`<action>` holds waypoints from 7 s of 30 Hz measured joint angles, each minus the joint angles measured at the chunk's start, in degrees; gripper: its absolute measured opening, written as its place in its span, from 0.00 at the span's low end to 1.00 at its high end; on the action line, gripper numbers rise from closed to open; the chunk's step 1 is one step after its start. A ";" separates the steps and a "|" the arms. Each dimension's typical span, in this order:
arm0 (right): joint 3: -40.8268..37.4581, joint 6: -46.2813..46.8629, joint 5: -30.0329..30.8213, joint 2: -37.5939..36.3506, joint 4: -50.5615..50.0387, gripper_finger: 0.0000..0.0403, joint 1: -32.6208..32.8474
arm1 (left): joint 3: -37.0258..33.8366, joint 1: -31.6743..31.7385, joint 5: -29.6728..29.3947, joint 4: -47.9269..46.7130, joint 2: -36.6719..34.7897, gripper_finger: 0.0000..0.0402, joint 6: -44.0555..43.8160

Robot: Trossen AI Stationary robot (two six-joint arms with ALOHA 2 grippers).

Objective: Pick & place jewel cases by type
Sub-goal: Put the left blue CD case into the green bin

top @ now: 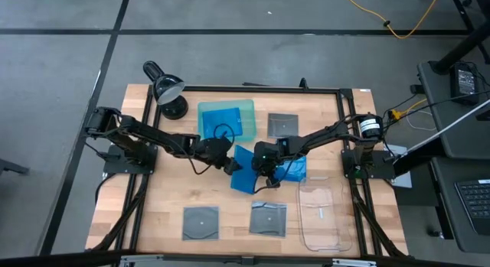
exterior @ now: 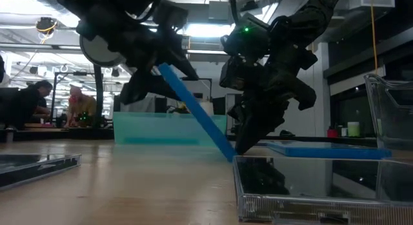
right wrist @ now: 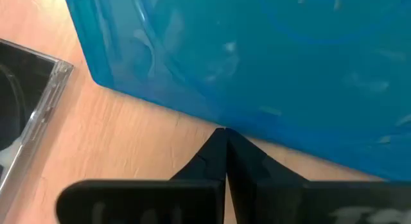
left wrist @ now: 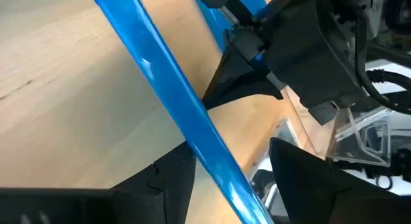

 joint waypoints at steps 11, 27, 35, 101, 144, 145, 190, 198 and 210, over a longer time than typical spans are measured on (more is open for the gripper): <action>-0.09 0.00 -0.31 -0.05 -0.48 0.02 -0.16 | -0.10 1.98 -0.41 -4.45 0.39 0.37 0.89; -0.17 0.07 -0.15 -0.22 -0.74 0.02 -0.16 | -0.19 1.92 0.52 -7.44 1.17 0.08 -0.05; -0.42 -0.24 3.06 -2.30 -2.75 0.02 -0.27 | -0.23 1.93 -3.34 -17.27 -5.85 0.07 3.46; -0.24 2.60 6.54 -36.02 5.62 0.02 -13.12 | 16.07 -22.37 -71.56 7.21 -21.41 0.07 131.30; -0.20 -1.10 6.04 -36.02 4.68 0.02 -13.93 | 16.07 -23.27 -87.65 21.84 -20.57 0.07 66.78; -0.20 -1.42 6.03 -36.02 4.68 0.02 -13.93 | 16.07 -23.27 -87.67 21.78 -20.54 0.07 65.82; -0.20 -15.34 -3.04 -45.66 -1.25 0.02 -21.83 | 9.54 -1.24 -60.95 -3.17 -4.93 0.06 52.15; -0.20 -15.23 -3.15 -46.01 -3.74 0.02 -22.85 | 24.61 4.25 -49.51 -52.43 -5.97 0.06 47.29; -0.20 -14.31 -3.08 -45.97 -3.80 0.02 -22.85 | 25.27 6.30 -47.90 -62.20 -2.49 0.06 59.33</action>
